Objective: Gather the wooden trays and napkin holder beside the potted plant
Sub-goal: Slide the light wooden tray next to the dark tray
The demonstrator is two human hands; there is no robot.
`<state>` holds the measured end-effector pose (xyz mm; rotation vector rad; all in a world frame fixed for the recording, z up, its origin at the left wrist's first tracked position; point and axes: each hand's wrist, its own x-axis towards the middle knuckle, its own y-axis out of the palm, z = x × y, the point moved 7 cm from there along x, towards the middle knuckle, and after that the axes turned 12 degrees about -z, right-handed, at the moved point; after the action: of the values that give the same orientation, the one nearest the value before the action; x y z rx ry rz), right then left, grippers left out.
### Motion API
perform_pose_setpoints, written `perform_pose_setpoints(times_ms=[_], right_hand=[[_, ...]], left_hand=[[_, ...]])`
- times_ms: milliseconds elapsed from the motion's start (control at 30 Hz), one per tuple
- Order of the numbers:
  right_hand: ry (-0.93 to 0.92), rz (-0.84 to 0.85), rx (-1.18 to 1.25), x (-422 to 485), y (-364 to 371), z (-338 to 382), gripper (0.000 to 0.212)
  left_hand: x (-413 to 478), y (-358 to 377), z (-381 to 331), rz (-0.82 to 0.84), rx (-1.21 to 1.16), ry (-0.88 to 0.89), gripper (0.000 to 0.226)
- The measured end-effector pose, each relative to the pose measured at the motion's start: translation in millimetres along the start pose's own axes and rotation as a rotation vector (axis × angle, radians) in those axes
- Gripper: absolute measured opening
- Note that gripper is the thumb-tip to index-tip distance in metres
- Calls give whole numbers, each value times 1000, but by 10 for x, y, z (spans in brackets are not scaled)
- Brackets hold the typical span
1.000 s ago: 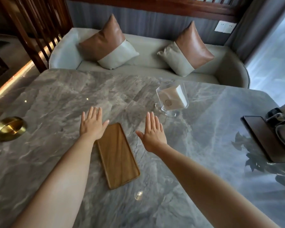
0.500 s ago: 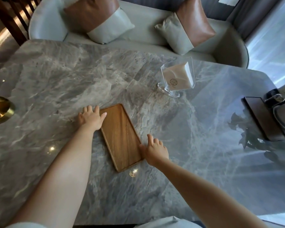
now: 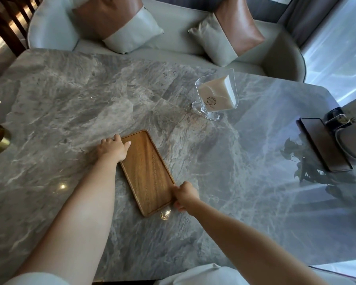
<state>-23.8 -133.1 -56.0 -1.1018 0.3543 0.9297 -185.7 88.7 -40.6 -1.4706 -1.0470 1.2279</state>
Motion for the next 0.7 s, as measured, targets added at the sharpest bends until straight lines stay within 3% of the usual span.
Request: perform_pose_setpoints(times_ms=[333, 700], right_hand=[[-69, -79, 118, 118, -390, -21, 27], [-242, -245, 296, 498, -1685, 230, 25]], left_hand=[[-73, -240, -238, -42, -169, -141, 58], [34, -1215, -1368, -296, -230, -31, 57]])
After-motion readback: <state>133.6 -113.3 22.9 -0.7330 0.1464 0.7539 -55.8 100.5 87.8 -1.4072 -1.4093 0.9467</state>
